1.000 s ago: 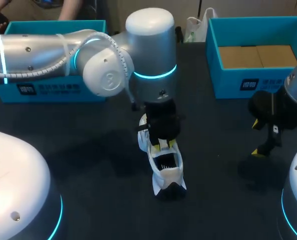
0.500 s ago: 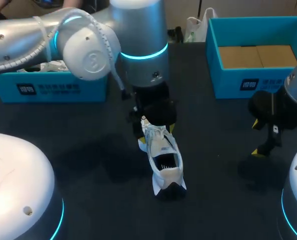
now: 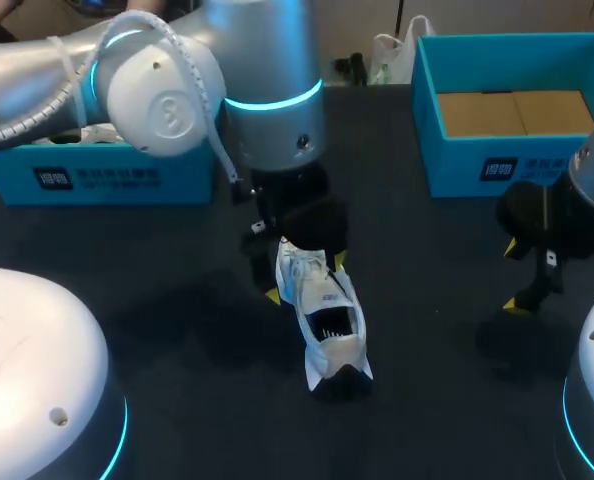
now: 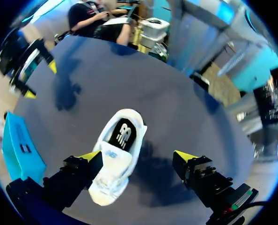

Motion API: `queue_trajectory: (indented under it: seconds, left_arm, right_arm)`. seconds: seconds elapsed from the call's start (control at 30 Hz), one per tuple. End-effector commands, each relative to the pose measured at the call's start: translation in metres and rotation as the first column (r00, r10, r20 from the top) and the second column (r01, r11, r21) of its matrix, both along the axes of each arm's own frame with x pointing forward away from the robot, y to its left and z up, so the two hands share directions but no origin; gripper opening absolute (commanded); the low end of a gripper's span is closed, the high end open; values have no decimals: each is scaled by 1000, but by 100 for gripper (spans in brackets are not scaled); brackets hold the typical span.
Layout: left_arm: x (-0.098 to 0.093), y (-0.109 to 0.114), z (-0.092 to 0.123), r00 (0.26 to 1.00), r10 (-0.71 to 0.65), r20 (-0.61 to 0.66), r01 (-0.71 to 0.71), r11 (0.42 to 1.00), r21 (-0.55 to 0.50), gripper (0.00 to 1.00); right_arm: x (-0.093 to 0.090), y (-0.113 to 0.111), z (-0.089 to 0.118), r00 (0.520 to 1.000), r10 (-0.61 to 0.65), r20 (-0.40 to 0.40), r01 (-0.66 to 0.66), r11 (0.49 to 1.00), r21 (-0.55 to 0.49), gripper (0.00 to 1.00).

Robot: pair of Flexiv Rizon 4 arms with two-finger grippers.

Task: Take the shoe out of the shoebox, open the shoe tongue, remove and reinsert the insole, then place the shoe into the shoebox

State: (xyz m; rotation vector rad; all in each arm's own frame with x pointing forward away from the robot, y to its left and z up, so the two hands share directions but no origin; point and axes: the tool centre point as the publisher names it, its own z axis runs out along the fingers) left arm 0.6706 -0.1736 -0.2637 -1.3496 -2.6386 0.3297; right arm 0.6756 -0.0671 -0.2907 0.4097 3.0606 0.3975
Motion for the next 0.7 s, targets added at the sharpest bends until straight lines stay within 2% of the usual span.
queue_trajectory:
  seconds: [0.03, 0.3, 0.33, 0.47, 0.5, 0.53, 0.7]
  left_arm:
    - [-5, 0, 5, 928, 369, 52, -373, 918, 133, 100]
    - [-5, 0, 5, 928, 369, 52, -373, 918, 133, 100]
    - [-7, -1, 3, 914, 406, 15, -404, 906, 129, 100]
    - [-18, -1, -4, 867, 493, -73, -483, 867, 127, 100]
    - [-24, -1, -6, 840, 538, -70, -527, 839, 132, 100]
    - [-31, -2, -7, 832, 544, -110, -529, 837, 138, 100]
    - [-56, -9, -14, 782, 620, -56, -610, 781, 131, 100]
  right_arm:
    - [0, 1, -1, 1000, -1, 1, 1, 1000, -3, 100]
    - [0, 1, -1, 1000, -1, 1, 1, 1000, -3, 100]
    - [0, 1, -1, 1000, -1, 1, 1, 1000, -3, 100]
    - [0, 1, -1, 1000, -1, 1, 1, 1000, -3, 100]
    - [0, 1, -1, 1000, -1, 1, 1, 1000, -3, 100]
    - [0, 1, -1, 1000, -1, 1, 1, 1000, -3, 100]
    - [0, 1, -1, 1000, -1, 1, 1, 1000, -3, 100]
